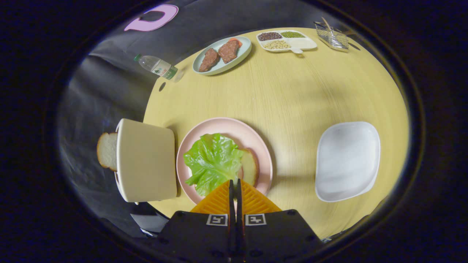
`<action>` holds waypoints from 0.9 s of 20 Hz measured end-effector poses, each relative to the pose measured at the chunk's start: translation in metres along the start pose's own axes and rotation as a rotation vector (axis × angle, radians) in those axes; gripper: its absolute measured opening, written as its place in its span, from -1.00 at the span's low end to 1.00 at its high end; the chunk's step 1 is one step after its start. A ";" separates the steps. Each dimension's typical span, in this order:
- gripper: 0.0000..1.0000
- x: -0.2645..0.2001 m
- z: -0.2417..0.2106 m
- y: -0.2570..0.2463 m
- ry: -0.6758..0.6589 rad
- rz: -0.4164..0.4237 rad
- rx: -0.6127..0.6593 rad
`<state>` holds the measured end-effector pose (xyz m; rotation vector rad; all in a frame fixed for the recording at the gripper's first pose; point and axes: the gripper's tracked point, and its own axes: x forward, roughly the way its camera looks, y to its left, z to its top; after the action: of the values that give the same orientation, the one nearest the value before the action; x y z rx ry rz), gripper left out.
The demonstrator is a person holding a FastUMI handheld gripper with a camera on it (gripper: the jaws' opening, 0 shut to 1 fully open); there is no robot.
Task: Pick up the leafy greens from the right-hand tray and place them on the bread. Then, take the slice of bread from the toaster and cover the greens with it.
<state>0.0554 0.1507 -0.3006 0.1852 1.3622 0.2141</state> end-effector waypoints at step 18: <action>0.99 -0.071 -0.008 0.014 -0.025 -0.053 0.024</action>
<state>0.0335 0.1459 -0.2313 0.1712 1.3437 0.1508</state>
